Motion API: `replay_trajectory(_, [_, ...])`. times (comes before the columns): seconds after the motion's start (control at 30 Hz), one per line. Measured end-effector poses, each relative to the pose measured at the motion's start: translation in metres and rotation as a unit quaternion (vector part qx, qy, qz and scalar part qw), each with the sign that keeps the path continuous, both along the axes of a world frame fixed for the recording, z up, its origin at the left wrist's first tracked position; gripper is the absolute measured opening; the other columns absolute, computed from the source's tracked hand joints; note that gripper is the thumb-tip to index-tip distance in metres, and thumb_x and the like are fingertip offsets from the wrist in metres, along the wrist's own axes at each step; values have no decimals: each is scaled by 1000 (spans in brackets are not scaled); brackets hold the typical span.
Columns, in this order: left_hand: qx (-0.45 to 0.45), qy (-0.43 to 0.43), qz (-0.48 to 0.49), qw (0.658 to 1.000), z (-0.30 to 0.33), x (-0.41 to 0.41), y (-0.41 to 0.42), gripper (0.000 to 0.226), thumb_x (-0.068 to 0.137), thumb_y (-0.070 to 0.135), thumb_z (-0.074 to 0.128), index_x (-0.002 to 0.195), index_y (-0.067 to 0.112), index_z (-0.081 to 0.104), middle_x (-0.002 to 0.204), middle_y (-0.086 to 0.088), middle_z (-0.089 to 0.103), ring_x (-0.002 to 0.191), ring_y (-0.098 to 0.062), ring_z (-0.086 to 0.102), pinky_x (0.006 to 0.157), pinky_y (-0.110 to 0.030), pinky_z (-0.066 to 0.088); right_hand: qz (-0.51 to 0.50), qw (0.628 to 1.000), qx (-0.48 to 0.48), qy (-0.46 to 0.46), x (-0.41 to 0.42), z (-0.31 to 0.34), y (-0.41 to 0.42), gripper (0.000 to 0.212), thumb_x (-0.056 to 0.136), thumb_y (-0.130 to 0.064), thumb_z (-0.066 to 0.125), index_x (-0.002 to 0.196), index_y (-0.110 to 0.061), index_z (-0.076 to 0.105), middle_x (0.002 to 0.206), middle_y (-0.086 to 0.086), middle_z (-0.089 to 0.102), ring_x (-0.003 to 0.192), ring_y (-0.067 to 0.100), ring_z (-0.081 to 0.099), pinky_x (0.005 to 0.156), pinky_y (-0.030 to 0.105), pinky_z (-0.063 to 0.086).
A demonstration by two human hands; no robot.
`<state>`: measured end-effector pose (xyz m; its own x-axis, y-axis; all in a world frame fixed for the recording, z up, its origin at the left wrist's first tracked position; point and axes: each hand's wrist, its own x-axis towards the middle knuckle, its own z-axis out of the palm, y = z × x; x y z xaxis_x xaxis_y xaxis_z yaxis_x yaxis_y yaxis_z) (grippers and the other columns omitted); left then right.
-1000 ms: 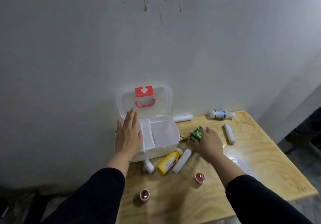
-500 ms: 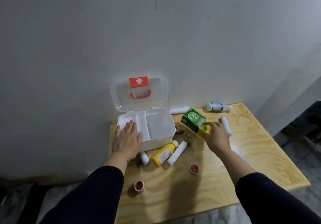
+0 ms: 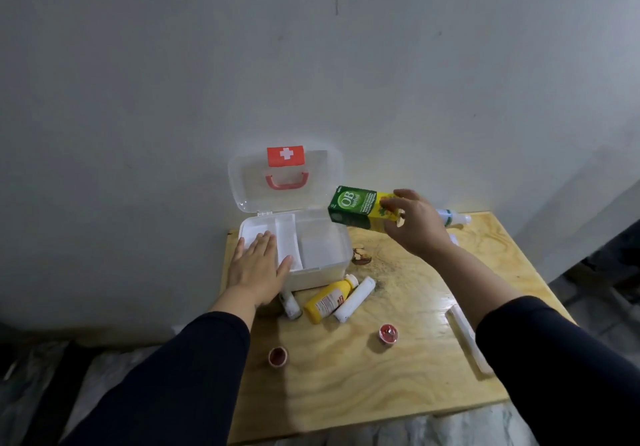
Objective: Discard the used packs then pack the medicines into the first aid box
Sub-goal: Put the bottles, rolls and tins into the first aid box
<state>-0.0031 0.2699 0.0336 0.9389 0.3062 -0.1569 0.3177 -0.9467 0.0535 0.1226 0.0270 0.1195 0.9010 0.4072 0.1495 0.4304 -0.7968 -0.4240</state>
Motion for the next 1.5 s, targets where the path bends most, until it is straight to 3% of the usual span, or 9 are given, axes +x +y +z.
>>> replay_trajectory(0.17, [8, 3, -9, 1000, 1, -2, 0, 70, 100, 53, 9, 156, 12, 7, 165, -2, 8, 152, -16, 5, 124, -41, -4, 94, 990, -104, -5, -9, 7, 36, 41, 83, -23, 65, 124, -19, 61, 145, 10, 40, 126, 26, 48, 101, 38, 44])
replay_trajectory(0.27, [7, 4, -13, 1000, 2, -2, 2, 69, 99, 53, 8, 156, 13, 7, 164, -2, 8, 152, -15, 5, 124, -41, -5, 118, 984, -134, 14, -11, 3, 62, 36, 83, -22, 64, 118, -15, 65, 136, 9, 46, 115, 27, 54, 91, 37, 48])
replay_trajectory(0.37, [3, 1, -10, 1000, 2, -2, 2, 69, 99, 54, 8, 156, 13, 7, 164, -2, 9, 152, -14, 5, 124, -41, -5, 137, 979, -148, 33, -15, -12, 85, 36, 84, -15, 59, 120, -14, 64, 132, 10, 52, 113, 29, 53, 95, 35, 45])
replay_trajectory(0.5, [7, 2, -12, 1000, -1, -2, 2, 69, 99, 54, 9, 156, 13, 6, 165, -1, 7, 152, -14, 4, 124, -41, -5, 123, 982, -114, 88, -19, -40, 108, 44, 87, -4, 54, 129, -13, 58, 140, 12, 49, 128, 25, 46, 107, 32, 37])
replay_trajectory(0.8, [2, 7, -13, 1000, -4, -1, 5, 68, 100, 53, 10, 156, 15, 4, 165, 1, 3, 152, -14, 0, 123, -41, -9, 57, 977, -80, 187, -7, -77, 124, 47, 85, 4, 56, 129, -13, 58, 139, 11, 49, 113, 24, 61, 99, 29, 47])
replay_trajectory(0.93, [6, 17, -14, 1000, -1, -1, 5, 68, 100, 53, 10, 156, 15, 5, 165, 1, 4, 152, -13, 0, 122, -39, -8, 49, 981, -45, 184, -8, -69, 121, 43, 88, -1, 57, 129, -14, 57, 136, 8, 54, 110, 25, 62, 91, 31, 51])
replay_trajectory(1.23, [-37, 31, -22, 999, 23, 11, -4, 67, 101, 49, 19, 156, 11, 6, 165, -2, 4, 152, -15, 1, 123, -44, -2, 1, 992, 5, 123, -17, -31, 33, 37, 84, -9, 60, 120, -17, 64, 127, 6, 63, 114, 21, 58, 90, 24, 42])
replay_trajectory(1.37, [-39, -21, -105, 994, 49, 39, -38, 61, 100, 38, 33, 154, 13, 19, 163, -2, 18, 150, -17, 15, 122, -42, 8, -85, 983, -40, 157, -35, -31, -27, 36, 88, -17, 59, 124, -20, 60, 132, 6, 58, 119, 23, 55, 95, 32, 46])
replay_trajectory(1.5, [-105, 22, -205, 973, 64, 61, -99, 48, 98, 33, 40, 144, 20, 40, 152, -2, 41, 135, -25, 44, 108, -39, 38, -177, 966, -43, 184, -59, -39, -85, 37, 88, -20, 60, 125, -23, 59, 134, 6, 56, 116, 23, 57, 90, 34, 49])
